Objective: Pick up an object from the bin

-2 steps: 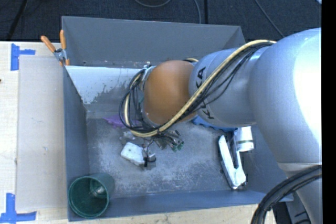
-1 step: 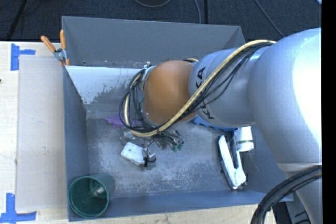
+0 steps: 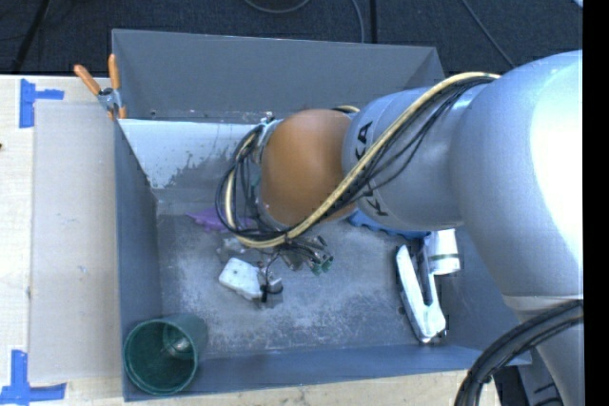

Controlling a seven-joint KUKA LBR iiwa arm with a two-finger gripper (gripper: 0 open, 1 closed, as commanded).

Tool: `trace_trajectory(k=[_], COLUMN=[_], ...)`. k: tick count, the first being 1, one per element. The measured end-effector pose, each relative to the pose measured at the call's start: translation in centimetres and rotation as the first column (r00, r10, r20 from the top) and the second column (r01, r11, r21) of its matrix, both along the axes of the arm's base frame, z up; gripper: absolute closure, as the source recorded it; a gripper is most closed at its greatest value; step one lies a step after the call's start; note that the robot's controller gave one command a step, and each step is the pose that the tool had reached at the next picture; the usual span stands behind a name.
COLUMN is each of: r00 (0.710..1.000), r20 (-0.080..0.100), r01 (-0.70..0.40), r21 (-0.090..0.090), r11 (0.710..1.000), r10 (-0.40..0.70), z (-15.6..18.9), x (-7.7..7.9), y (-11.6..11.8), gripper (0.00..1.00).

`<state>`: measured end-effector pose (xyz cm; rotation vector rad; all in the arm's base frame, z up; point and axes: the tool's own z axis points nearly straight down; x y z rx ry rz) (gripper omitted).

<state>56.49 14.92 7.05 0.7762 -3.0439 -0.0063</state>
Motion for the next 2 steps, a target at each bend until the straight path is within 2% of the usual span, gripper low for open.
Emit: trace_trajectory(k=[1, 2], r00=[0.978, 0.979], r20=[-0.001, -0.001], r01=[-0.208, -0.205], r21=[0.0, 0.002], r11=[0.978, 0.979], r10=[0.208, 0.205], z=[1.17, 1.15], x=[-0.73, -0.74], y=[-4.7, -4.67], gripper=[1.0, 1.0])
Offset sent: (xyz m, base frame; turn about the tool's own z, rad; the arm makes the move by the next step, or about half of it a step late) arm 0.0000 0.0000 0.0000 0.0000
